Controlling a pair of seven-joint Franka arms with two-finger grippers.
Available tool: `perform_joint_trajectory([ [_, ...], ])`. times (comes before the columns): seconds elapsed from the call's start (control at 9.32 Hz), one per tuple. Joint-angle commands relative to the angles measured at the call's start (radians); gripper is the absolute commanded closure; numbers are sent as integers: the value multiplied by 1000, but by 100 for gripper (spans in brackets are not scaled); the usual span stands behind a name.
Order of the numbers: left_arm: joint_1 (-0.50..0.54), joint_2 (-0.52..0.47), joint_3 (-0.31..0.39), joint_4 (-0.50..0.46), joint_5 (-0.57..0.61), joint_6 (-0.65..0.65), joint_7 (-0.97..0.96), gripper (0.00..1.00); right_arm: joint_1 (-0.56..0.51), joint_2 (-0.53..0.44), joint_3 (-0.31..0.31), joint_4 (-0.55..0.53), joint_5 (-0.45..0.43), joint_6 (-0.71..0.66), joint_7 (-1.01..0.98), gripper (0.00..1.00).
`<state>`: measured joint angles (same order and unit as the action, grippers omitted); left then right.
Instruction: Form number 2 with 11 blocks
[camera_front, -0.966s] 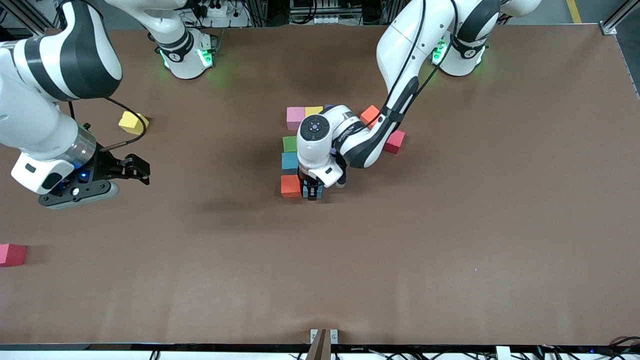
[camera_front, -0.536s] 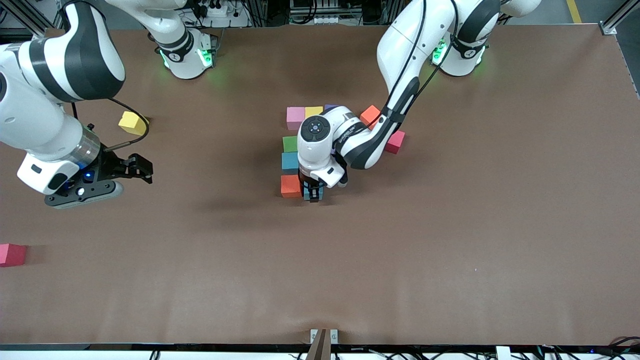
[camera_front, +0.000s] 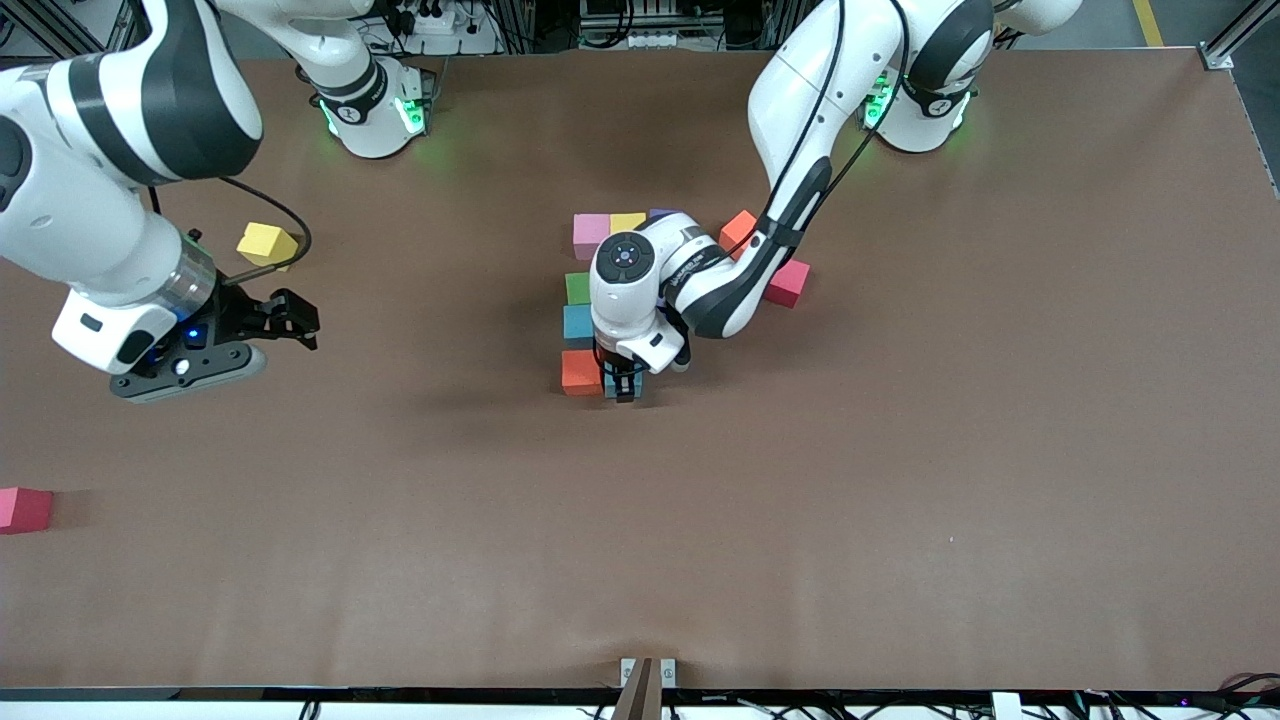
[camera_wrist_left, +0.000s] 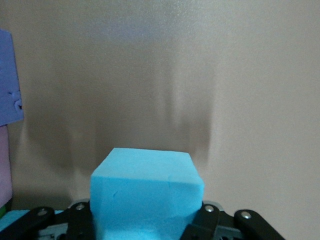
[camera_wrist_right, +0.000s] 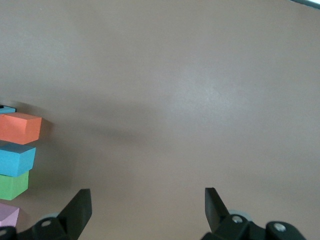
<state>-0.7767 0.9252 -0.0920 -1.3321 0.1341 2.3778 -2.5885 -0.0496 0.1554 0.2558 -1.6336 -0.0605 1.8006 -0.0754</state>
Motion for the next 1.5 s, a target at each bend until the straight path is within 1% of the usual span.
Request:
perform_joint_trajectory([
  [0.0,-13,23,14,31,-14,-5,-1,100,7,-14,5,18,-18,-36,-9,0],
  [0.11,-13,26,14,30,-13,-5,1,100,23,-13,5,46,-18,-41,-7,0],
  [0.21,-12,26,14,30,-11,-5,7,78,33,-10,3,49,-21,-41,-9,0],
  [0.32,-12,26,14,30,-13,-5,17,25,25,-4,0,52,-19,-43,-12,0],
  [0.97,-13,14,14,28,-8,-12,21,24,22,7,-1,60,-27,-41,-9,0],
  [1.39,-13,-14,2,28,-8,-97,21,24,16,13,-6,83,-27,-41,-9,0],
])
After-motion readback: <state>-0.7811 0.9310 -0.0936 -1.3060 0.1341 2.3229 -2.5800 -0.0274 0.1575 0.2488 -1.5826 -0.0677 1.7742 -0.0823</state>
